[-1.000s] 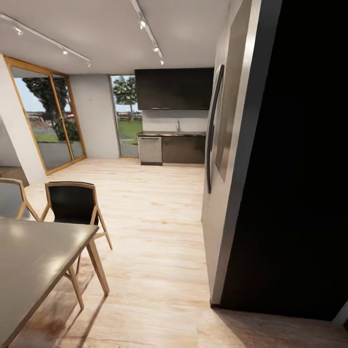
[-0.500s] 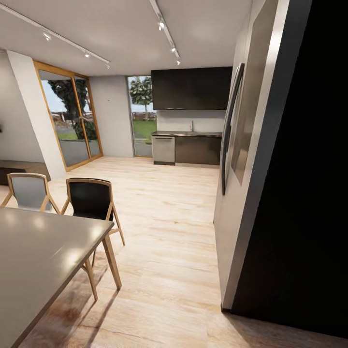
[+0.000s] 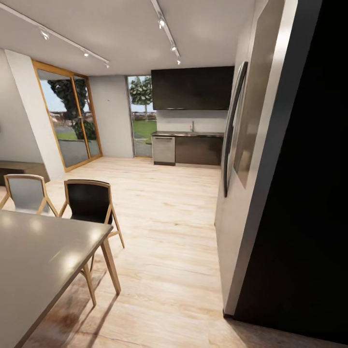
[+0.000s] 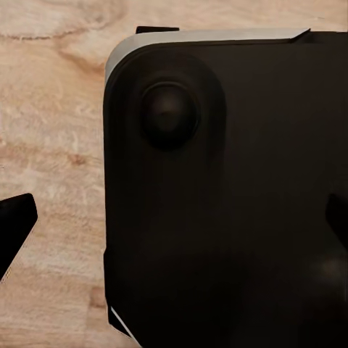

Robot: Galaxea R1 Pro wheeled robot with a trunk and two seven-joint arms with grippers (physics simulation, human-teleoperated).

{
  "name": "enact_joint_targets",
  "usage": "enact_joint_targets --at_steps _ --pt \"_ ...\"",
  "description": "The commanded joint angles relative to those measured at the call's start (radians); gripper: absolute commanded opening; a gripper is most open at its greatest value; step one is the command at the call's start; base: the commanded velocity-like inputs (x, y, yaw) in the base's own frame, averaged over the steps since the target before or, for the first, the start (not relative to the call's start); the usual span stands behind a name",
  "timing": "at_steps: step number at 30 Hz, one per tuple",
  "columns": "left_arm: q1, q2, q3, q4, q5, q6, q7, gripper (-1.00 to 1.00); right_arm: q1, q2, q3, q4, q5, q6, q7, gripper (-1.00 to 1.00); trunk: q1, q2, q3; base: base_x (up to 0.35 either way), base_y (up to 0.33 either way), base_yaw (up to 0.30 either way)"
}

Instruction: In the kitchen, take the popcorn bag from the countertop, put it into the microwave, and heat it until the popcorn is cooked so the cooked popcorn ends up inside the bag.

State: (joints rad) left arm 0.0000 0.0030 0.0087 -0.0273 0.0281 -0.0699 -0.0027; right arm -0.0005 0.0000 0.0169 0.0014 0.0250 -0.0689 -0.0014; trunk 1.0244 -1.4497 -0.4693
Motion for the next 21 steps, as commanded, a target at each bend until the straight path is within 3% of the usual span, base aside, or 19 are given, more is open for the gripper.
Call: enact_joint_targets --at_steps 1,21 --pt "0.000 0.000 0.000 0.000 0.003 -0.002 0.000 1.00 0.000 0.000 0.001 0.000 0.003 -0.003 0.000 1.00 0.001 0.000 -0.001 0.312 0.076 0.000" --pt "0.000 -0.001 0.000 0.000 0.003 -0.002 0.001 1.00 0.000 0.000 -0.002 0.000 0.003 -0.006 0.000 1.00 0.001 0.000 -0.001 0.313 0.124 0.000"
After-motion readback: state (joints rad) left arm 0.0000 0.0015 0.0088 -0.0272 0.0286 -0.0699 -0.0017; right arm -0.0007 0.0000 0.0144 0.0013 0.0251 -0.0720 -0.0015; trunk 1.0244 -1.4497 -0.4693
